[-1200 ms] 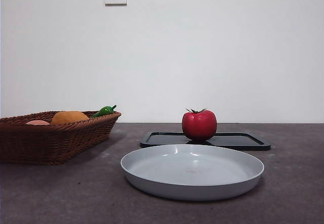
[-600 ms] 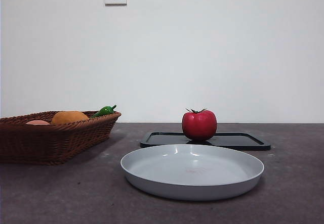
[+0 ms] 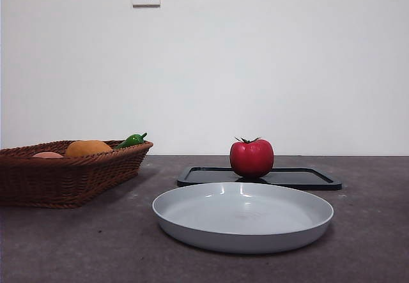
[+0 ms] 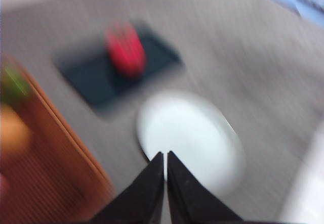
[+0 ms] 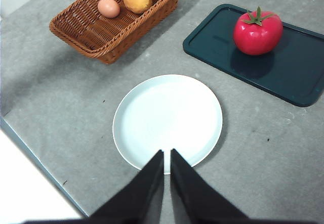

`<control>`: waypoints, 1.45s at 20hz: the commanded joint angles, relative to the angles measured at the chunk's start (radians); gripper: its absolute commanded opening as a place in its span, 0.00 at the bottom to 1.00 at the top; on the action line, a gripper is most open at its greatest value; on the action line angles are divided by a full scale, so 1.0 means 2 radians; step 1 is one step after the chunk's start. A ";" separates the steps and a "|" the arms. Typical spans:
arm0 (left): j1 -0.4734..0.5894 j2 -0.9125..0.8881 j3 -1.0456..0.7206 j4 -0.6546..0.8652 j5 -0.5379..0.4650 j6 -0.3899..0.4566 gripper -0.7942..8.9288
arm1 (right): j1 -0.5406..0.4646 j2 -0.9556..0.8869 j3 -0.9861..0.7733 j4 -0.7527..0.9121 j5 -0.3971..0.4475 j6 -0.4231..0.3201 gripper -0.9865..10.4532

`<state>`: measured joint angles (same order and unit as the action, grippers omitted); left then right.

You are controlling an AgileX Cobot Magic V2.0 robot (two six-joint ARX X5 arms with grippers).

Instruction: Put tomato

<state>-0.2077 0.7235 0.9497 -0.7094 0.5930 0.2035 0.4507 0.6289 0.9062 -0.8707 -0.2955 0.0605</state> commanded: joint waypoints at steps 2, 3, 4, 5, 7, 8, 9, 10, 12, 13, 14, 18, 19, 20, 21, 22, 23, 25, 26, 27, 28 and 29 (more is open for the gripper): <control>0.051 -0.067 -0.061 0.203 -0.029 0.025 0.09 | 0.003 0.002 0.003 0.005 -0.001 0.005 0.09; 0.064 -0.090 -0.087 0.243 -0.057 0.025 0.09 | 0.003 0.002 0.003 0.005 -0.001 0.005 0.09; 0.074 -0.112 -0.112 0.271 -0.087 0.025 0.09 | 0.003 0.002 0.003 0.005 -0.001 0.005 0.09; 0.082 -0.133 -0.139 0.289 -0.112 0.025 0.09 | 0.003 0.002 0.003 0.005 -0.001 0.005 0.09; 0.095 -0.173 -0.189 0.300 -0.153 0.025 0.09 | 0.003 0.002 0.003 0.005 -0.001 0.005 0.09; 0.099 -0.190 -0.211 0.301 -0.170 0.025 0.09 | 0.003 0.002 0.003 0.005 -0.001 0.005 0.09; 0.103 -0.211 -0.237 0.301 -0.186 0.025 0.09 | 0.003 0.002 0.003 0.005 -0.001 0.005 0.09; 0.105 -0.229 -0.261 0.302 -0.193 0.025 0.09 | 0.003 0.002 0.003 0.005 -0.001 0.005 0.09; 0.109 -0.264 -0.305 0.303 -0.194 0.025 0.09 | 0.003 0.002 0.003 0.005 -0.001 0.005 0.09; 0.111 -0.282 -0.329 0.303 -0.194 0.025 0.09 | 0.003 0.002 0.003 0.005 -0.001 0.005 0.09; 0.111 -0.298 -0.349 0.302 -0.194 0.025 0.09 | 0.003 0.002 0.003 0.005 -0.001 0.005 0.09; 0.111 -0.348 -0.409 0.298 -0.196 0.025 0.09 | 0.003 0.002 0.003 0.005 -0.001 0.005 0.09; 0.111 -0.356 -0.418 0.298 -0.197 0.024 0.09 | 0.003 0.002 0.003 0.005 -0.001 0.005 0.09; 0.111 -0.360 -0.426 0.299 -0.198 0.022 0.09 | 0.003 0.002 0.003 0.005 -0.001 0.005 0.09; 0.111 -0.360 -0.432 0.298 -0.202 0.021 0.09 | 0.003 0.002 0.003 0.005 -0.001 0.005 0.09; 0.111 -0.360 -0.439 0.298 -0.206 0.017 0.09 | 0.003 0.002 0.003 0.005 -0.001 0.005 0.09; 0.111 -0.360 -0.446 0.298 -0.212 0.012 0.09 | 0.003 0.002 0.003 0.005 -0.001 0.005 0.09; 0.111 -0.360 -0.456 0.288 -0.229 0.004 0.09 | 0.003 0.002 0.003 0.005 -0.001 0.005 0.09; 0.111 -0.360 -0.457 0.284 -0.233 0.004 0.09 | 0.003 0.002 0.003 0.005 -0.001 0.005 0.09; 0.111 -0.360 -0.459 0.277 -0.237 0.004 0.09 | 0.003 0.002 0.003 0.005 -0.001 0.005 0.10; 0.111 -0.360 -0.460 0.270 -0.237 0.004 0.09 | 0.003 0.002 0.003 0.005 -0.001 0.005 0.09; 0.111 -0.360 -0.463 0.266 -0.237 0.004 0.09 | 0.003 0.002 0.003 0.005 -0.001 0.005 0.09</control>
<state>0.0128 0.0048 0.0338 -0.1757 0.1215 0.2184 0.4511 0.6289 0.9062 -0.8707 -0.2951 0.0601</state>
